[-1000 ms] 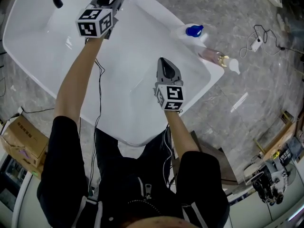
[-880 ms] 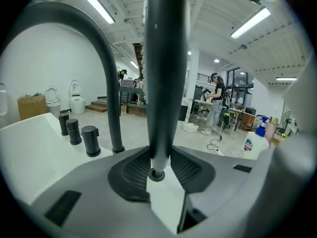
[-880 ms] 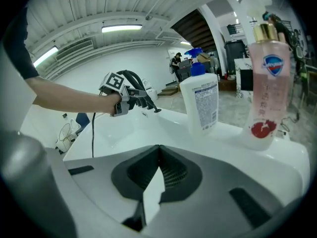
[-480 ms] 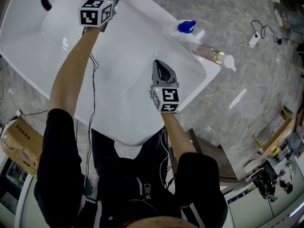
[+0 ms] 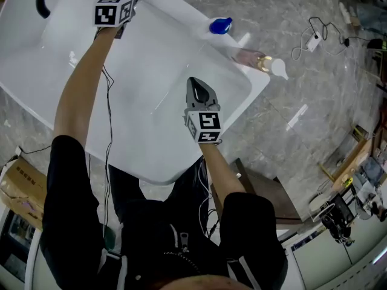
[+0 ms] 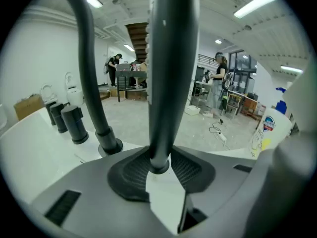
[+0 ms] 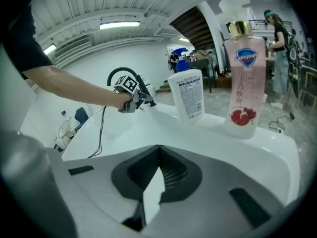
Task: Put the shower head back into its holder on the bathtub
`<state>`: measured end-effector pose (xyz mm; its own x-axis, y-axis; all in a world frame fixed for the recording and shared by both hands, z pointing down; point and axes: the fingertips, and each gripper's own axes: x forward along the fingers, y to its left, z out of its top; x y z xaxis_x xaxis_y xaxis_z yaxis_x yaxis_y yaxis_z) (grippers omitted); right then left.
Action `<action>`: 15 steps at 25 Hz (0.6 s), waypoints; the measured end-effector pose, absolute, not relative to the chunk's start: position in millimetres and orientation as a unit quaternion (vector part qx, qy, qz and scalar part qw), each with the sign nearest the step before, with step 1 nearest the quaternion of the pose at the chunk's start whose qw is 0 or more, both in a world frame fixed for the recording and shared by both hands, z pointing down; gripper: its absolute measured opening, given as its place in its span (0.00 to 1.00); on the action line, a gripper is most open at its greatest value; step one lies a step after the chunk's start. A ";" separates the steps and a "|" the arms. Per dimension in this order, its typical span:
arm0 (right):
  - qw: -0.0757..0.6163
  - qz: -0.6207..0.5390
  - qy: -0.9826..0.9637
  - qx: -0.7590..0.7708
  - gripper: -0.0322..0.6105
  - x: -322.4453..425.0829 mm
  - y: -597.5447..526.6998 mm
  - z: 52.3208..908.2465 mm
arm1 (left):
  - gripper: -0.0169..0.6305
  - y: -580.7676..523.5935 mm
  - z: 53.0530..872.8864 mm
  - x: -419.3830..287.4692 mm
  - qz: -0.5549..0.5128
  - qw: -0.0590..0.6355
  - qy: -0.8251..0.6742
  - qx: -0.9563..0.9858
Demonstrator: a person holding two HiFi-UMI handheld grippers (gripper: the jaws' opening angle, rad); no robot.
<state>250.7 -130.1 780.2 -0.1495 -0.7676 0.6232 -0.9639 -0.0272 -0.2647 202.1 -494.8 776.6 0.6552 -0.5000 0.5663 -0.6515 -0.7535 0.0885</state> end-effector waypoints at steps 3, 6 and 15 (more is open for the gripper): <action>0.144 0.330 -0.684 0.635 0.06 250.0 -127.6 776.3 | 0.25 -491.9 772.1 196.3 0.256 0.153 -0.345 0.890; 0.139 0.325 -0.685 0.637 0.06 249.3 -126.7 770.7 | 0.25 -480.4 763.4 195.5 0.250 0.149 -0.345 0.892; 0.140 0.289 -0.701 0.637 0.06 238.3 -130.6 727.3 | 0.09 -399.2 693.1 176.9 0.226 0.106 -0.303 0.920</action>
<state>238.3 -130.6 727.3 -0.1497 -0.8124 0.5636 -0.9736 0.0218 -0.2272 176.9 -399.2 693.1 0.7138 -0.5097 0.4804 -0.6054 -0.7939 0.0573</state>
